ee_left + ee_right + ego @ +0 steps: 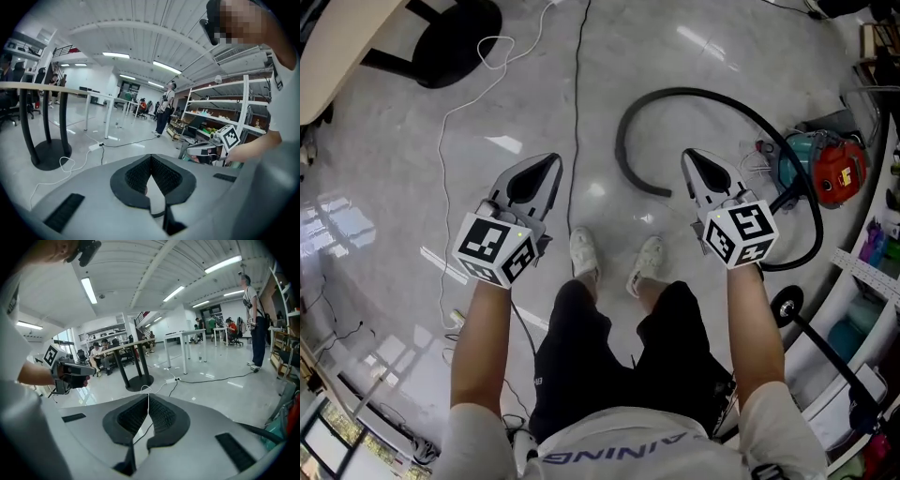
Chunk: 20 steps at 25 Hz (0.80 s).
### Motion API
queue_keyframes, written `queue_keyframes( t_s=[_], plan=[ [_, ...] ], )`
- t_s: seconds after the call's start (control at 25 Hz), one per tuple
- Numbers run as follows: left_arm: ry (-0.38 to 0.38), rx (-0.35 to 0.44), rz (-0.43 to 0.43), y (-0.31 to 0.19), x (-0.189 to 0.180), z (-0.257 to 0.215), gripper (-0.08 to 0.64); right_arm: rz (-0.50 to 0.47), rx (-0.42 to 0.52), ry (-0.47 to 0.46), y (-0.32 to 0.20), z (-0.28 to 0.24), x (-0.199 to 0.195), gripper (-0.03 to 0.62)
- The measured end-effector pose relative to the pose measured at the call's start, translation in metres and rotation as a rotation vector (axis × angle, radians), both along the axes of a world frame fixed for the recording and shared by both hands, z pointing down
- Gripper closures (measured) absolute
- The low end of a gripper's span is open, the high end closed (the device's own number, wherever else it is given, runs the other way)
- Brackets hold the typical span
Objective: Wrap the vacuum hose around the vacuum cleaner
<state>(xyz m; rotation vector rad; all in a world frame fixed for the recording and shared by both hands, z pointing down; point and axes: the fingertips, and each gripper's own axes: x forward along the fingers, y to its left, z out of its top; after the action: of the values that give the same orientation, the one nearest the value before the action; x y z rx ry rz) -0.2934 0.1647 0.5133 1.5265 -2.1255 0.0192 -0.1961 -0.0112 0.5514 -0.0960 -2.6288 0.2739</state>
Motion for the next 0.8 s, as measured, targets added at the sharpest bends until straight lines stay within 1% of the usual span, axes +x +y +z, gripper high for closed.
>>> queue_keyframes(
  t_s=[0.28, 0.4, 0.48, 0.6, 0.68, 0.8],
  plan=[
    [-0.013, -0.041, 0.019, -0.01, -0.014, 0.146, 0.543, -0.036, 0.049, 0.051, -0.009, 0.154, -0.02, 0.581],
    [-0.011, -0.046, 0.021, -0.012, -0.019, 0.207, 0.543, -0.052, 0.017, 0.078, -0.007, 0.22, -0.029, 0.581],
    [-0.001, -0.044, 0.017, -0.011, -0.022, 0.248, 0.543, -0.081, -0.009, 0.108, -0.002, 0.267, -0.035, 0.581],
    [0.012, -0.051, 0.019, -0.01, -0.029, 0.309, 0.543, -0.126, -0.01, 0.162, 0.004, 0.335, -0.048, 0.58],
    [0.021, -0.055, 0.018, -0.009, -0.035, 0.347, 0.543, -0.161, 0.001, 0.191, 0.008, 0.373, -0.059, 0.58],
    [0.038, -0.051, -0.009, -0.009, -0.045, 0.394, 0.543, -0.211, 0.033, 0.208, 0.016, 0.417, -0.072, 0.58]
  ],
)
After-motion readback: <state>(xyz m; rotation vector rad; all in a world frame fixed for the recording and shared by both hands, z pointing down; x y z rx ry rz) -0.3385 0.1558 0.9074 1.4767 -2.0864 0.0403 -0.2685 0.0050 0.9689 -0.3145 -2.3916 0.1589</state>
